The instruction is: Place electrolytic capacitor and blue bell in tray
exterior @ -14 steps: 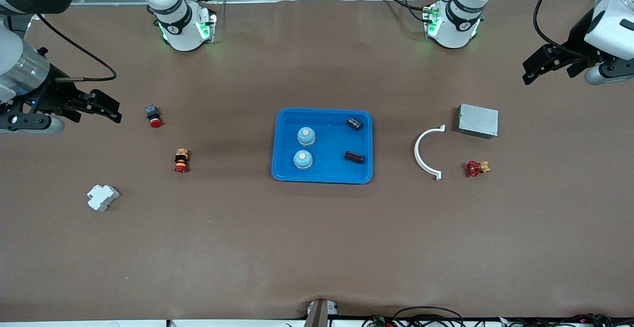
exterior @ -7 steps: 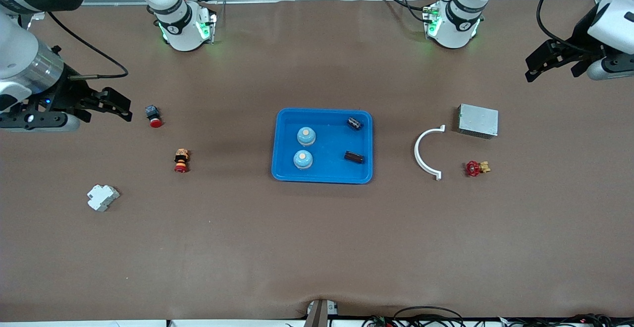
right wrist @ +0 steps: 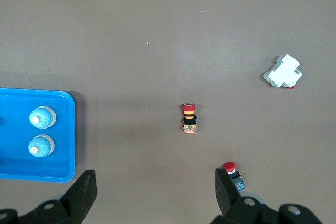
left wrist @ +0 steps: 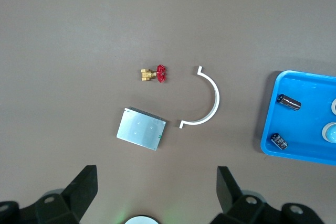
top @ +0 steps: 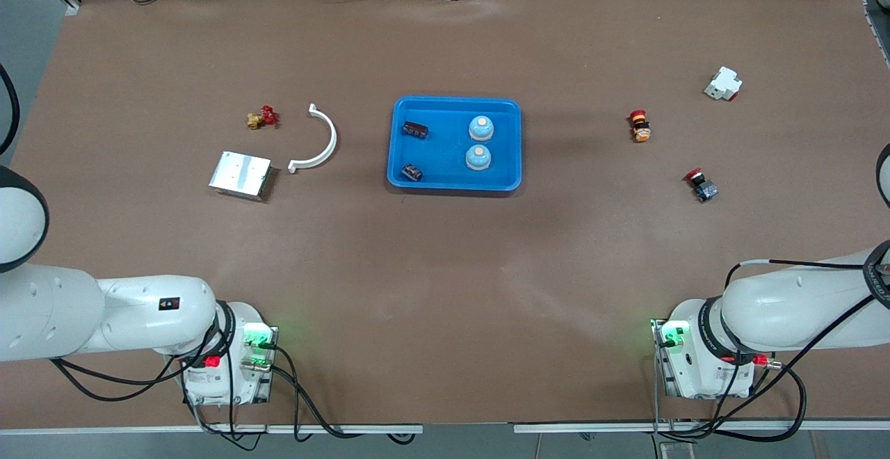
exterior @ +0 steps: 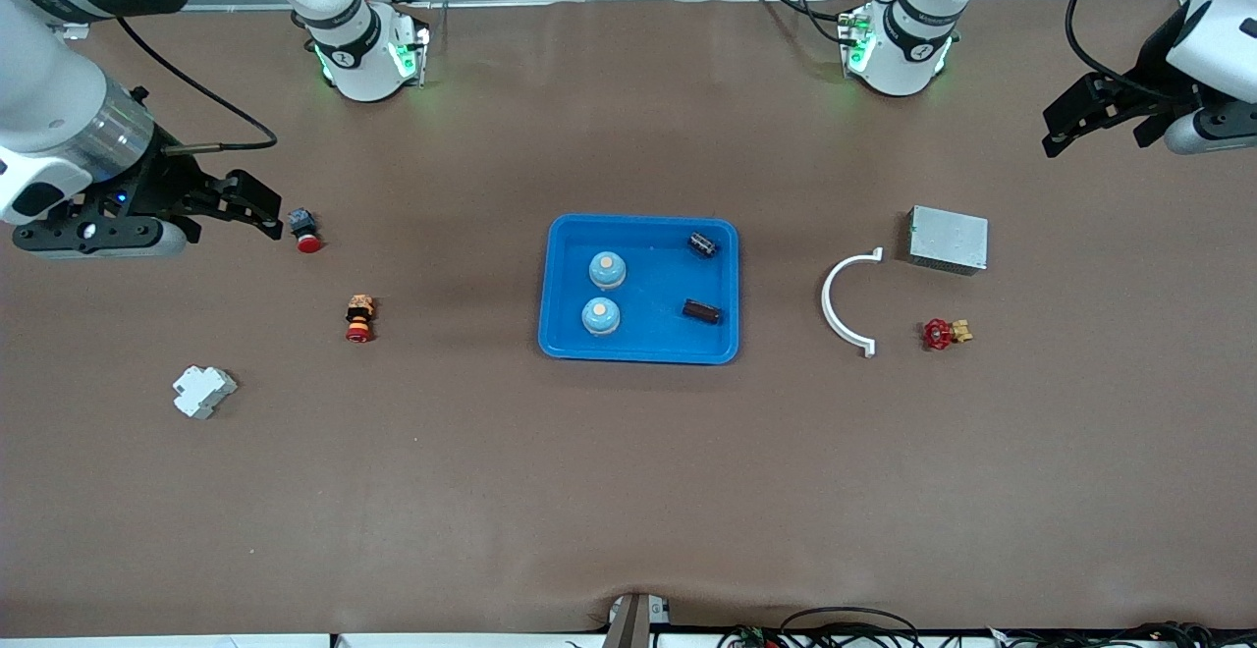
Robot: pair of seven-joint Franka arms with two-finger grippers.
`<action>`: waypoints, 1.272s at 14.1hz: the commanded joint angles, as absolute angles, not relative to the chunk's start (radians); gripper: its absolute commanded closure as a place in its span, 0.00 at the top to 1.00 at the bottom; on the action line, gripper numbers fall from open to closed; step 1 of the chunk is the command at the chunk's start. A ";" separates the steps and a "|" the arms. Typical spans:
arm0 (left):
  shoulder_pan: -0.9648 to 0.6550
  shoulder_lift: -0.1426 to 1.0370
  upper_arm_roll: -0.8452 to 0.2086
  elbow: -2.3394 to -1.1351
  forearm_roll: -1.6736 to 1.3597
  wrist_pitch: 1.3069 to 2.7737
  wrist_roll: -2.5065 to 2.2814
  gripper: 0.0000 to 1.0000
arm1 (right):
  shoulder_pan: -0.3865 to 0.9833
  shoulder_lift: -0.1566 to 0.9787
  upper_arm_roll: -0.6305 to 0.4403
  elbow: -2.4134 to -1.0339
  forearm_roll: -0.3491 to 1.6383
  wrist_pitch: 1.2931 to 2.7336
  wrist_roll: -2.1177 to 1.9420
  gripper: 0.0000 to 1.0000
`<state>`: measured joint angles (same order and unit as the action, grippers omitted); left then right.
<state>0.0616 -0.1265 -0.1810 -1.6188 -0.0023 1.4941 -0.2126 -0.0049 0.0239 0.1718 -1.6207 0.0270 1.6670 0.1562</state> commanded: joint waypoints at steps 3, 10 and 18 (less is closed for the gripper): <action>0.066 -0.115 -0.184 -1.589 0.008 1.471 -0.183 1.00 | -0.009 -0.018 0.169 -1.634 0.032 1.667 0.156 1.00; 0.067 -0.115 -0.184 -1.598 0.006 1.463 -0.176 1.00 | -0.012 -0.015 0.163 -1.525 0.032 1.579 0.155 1.00; 0.067 -0.115 -0.184 -1.597 0.008 1.463 -0.175 1.00 | -0.014 -0.015 0.163 -1.465 0.019 1.500 0.138 1.00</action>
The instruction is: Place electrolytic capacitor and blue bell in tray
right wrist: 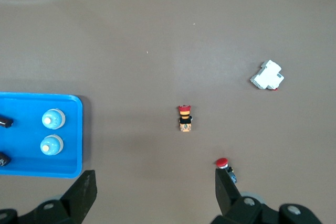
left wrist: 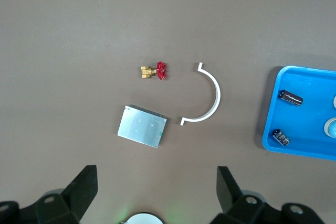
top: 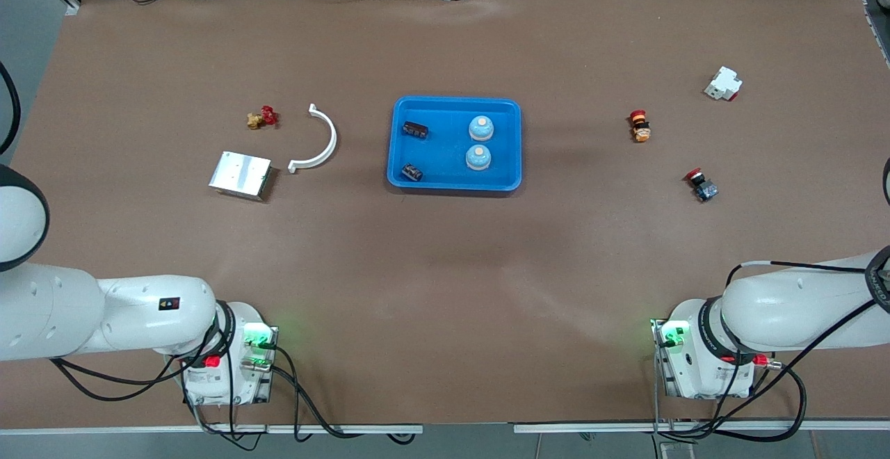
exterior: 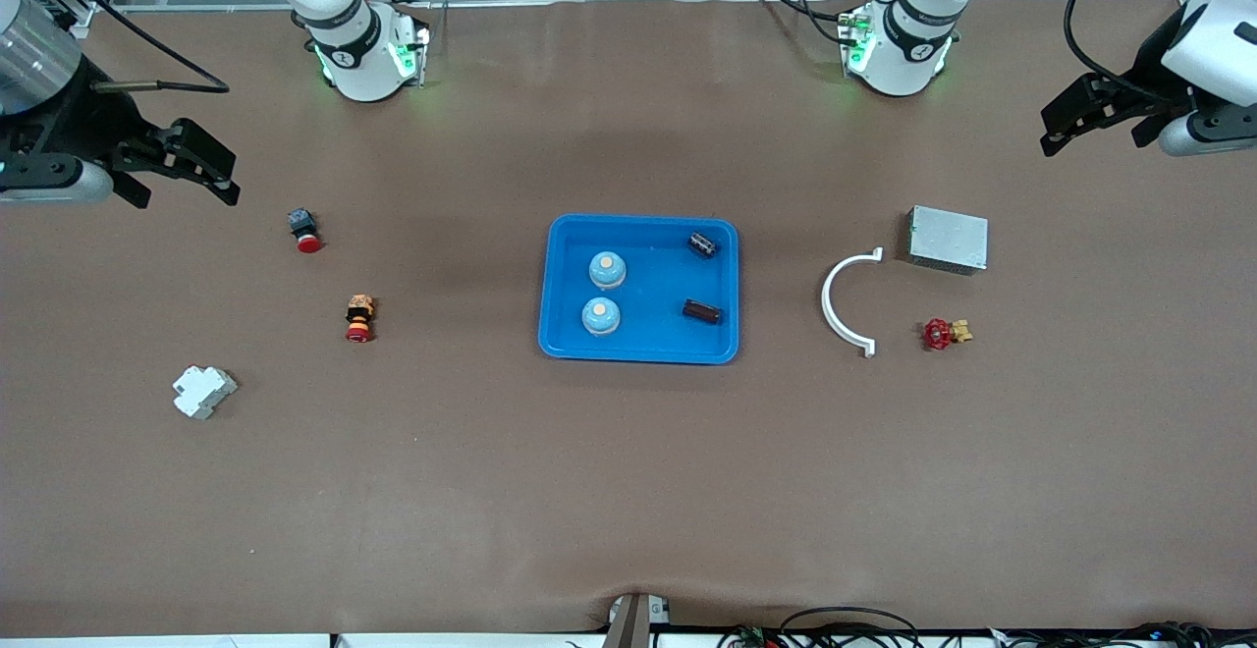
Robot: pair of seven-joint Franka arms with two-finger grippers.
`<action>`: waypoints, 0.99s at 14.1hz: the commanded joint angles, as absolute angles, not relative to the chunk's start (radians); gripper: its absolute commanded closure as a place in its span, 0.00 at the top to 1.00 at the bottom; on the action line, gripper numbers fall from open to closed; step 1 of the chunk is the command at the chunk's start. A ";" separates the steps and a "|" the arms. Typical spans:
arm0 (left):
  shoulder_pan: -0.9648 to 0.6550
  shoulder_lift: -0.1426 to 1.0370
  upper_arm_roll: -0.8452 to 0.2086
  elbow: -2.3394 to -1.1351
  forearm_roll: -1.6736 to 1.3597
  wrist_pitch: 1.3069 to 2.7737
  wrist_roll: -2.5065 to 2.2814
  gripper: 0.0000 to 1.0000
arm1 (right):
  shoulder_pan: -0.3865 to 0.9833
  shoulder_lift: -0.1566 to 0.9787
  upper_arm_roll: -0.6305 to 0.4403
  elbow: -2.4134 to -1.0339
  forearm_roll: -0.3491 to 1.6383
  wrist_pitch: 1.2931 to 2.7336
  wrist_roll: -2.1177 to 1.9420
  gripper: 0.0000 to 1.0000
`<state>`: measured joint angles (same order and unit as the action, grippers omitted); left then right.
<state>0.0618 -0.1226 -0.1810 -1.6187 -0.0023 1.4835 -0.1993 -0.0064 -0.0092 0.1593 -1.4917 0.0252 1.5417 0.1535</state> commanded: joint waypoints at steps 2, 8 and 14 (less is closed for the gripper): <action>0.067 -0.115 -0.184 -1.597 0.008 1.463 -0.176 1.00 | -0.015 -0.015 0.160 -1.465 -0.001 1.491 0.106 1.00; 0.066 -0.117 -0.184 -1.597 0.008 1.462 -0.175 1.00 | -0.018 -0.015 0.160 -1.466 0.000 1.434 0.110 1.00; 0.064 -0.115 -0.184 -1.597 0.006 1.463 -0.176 1.00 | -0.026 -0.009 0.161 -1.471 0.000 1.420 0.114 1.00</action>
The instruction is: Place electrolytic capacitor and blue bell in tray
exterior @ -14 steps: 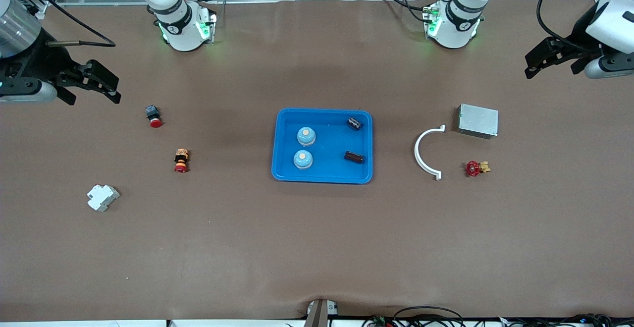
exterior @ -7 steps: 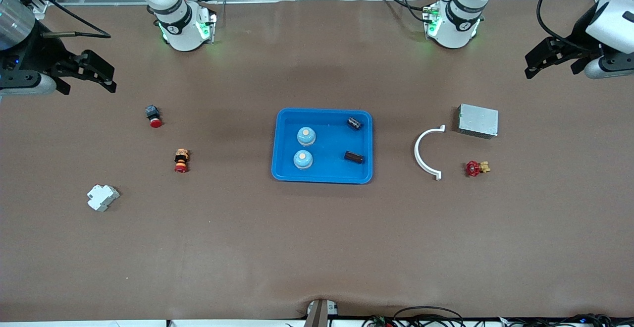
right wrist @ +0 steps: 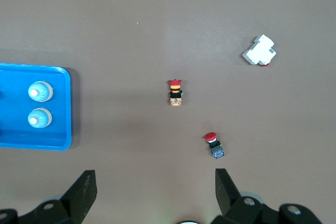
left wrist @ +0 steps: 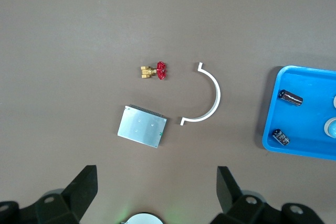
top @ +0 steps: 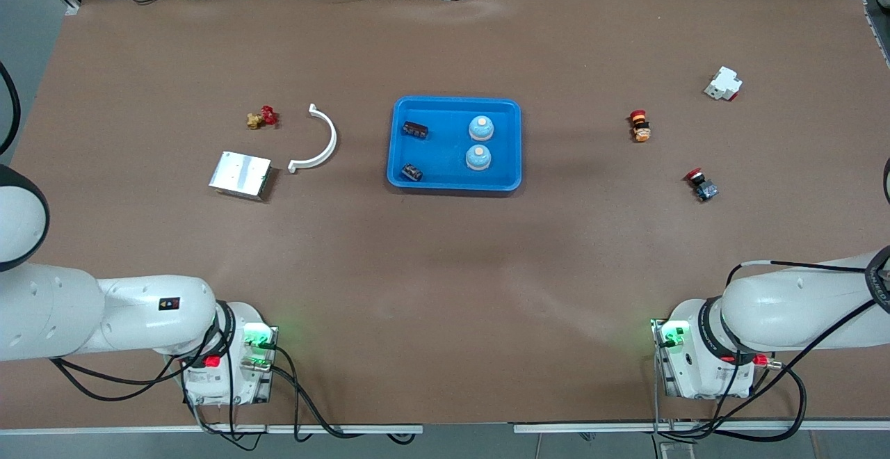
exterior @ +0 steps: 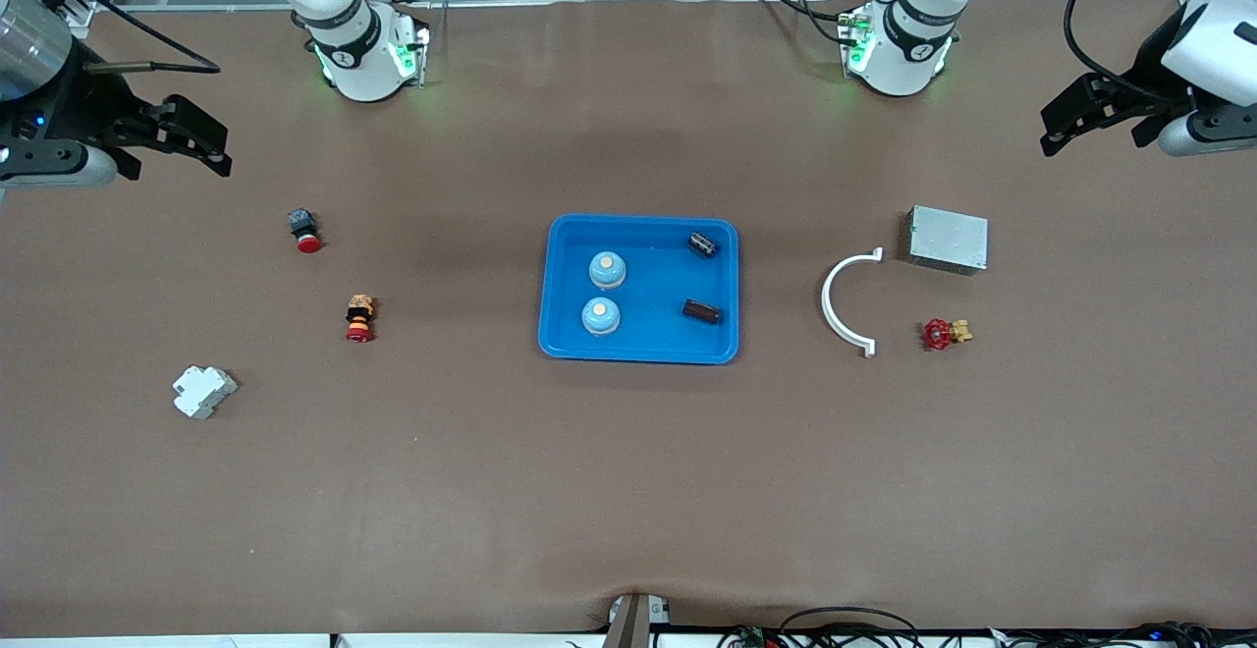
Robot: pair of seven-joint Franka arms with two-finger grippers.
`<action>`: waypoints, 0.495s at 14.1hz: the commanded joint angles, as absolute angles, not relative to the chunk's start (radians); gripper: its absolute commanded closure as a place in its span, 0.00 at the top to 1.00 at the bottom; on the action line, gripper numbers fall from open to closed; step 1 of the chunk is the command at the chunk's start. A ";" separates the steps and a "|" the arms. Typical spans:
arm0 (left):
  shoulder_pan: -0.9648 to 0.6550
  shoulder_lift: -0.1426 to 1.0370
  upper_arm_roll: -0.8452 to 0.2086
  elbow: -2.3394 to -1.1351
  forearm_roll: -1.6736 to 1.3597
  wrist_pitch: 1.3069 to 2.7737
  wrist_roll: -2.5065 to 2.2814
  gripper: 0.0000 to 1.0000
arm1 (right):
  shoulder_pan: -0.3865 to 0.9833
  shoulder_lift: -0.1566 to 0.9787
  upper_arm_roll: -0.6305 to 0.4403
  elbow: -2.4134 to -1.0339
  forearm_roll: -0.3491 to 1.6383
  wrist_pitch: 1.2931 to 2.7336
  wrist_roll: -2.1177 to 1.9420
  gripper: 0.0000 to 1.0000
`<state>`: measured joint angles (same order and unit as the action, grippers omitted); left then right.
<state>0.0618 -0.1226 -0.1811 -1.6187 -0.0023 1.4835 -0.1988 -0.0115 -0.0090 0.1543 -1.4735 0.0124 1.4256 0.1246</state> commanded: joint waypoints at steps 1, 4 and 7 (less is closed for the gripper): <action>0.064 -0.117 -0.186 -1.597 0.008 1.463 -0.176 1.00 | -0.026 -0.009 0.161 -1.471 0.000 1.422 0.114 1.00; 0.064 -0.114 -0.186 -1.597 0.006 1.463 -0.176 1.00 | -0.028 -0.005 0.161 -1.473 0.000 1.427 0.114 1.00; 0.063 -0.112 -0.186 -1.597 0.006 1.463 -0.176 1.00 | -0.028 -0.002 0.160 -1.479 0.000 1.446 0.114 1.00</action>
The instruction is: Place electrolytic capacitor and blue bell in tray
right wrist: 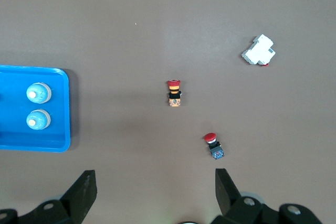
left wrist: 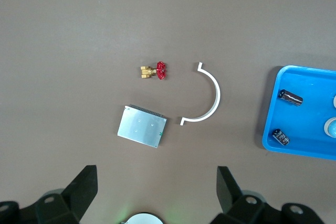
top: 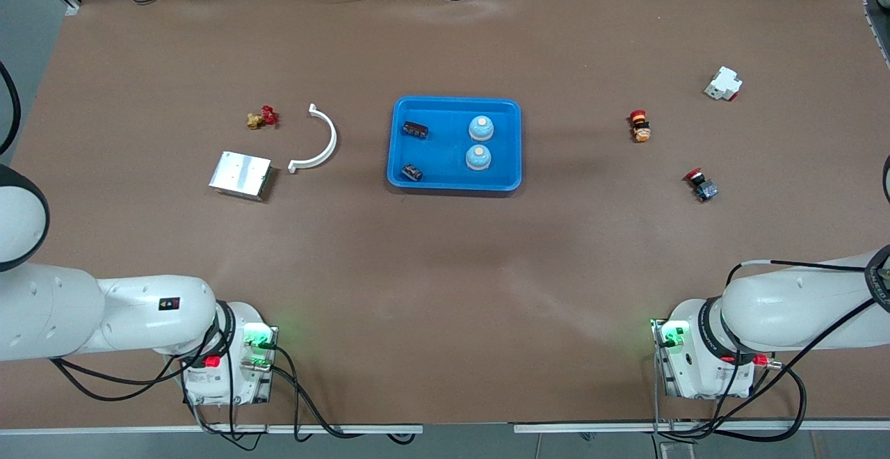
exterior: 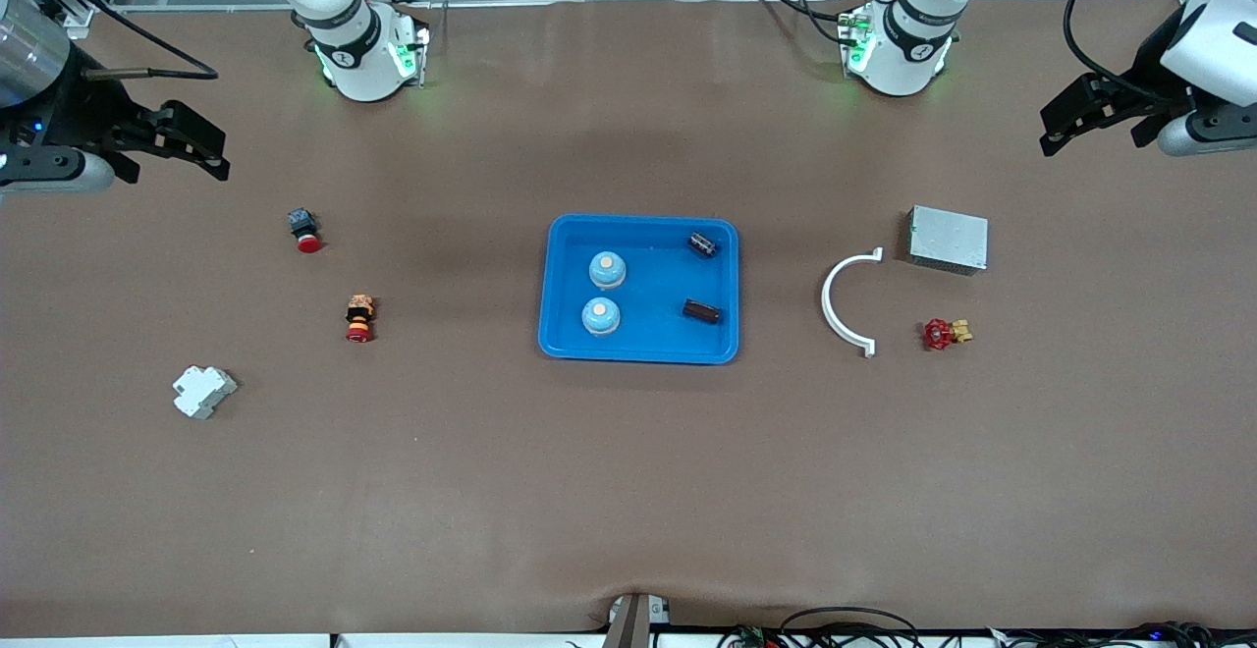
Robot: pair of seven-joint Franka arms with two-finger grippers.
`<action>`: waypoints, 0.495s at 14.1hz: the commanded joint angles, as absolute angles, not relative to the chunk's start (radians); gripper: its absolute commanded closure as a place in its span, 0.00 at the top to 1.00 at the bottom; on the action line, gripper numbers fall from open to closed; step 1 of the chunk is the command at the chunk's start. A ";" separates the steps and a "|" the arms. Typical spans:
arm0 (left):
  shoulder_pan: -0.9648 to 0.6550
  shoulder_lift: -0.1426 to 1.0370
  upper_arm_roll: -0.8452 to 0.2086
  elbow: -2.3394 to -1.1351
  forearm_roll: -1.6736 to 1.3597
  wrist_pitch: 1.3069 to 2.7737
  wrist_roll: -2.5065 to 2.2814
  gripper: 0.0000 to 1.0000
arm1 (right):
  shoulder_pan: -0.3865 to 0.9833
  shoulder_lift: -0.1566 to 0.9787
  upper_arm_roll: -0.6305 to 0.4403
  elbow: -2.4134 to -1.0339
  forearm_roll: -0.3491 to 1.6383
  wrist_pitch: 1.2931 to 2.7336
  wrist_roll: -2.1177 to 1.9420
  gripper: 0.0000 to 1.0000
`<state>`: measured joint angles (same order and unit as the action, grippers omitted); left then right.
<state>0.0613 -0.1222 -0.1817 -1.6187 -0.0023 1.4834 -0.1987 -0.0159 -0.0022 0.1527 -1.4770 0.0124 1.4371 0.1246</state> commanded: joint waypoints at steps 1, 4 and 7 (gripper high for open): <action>0.063 -0.110 -0.186 -1.598 0.006 1.463 -0.176 1.00 | -0.028 0.002 0.160 -1.480 0.000 1.454 0.114 1.00; 0.063 -0.109 -0.189 -1.598 0.006 1.463 -0.176 1.00 | -0.028 0.005 0.160 -1.499 0.000 1.471 0.114 1.00; 0.063 -0.110 -0.192 -1.598 0.006 1.462 -0.176 1.00 | -0.028 0.006 0.160 -1.500 0.000 1.477 0.114 1.00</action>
<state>0.0606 -0.1183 -0.1854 -1.6187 -0.0023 1.4831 -0.1985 -0.0160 0.0117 0.1521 -1.4930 0.0124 1.4693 0.1246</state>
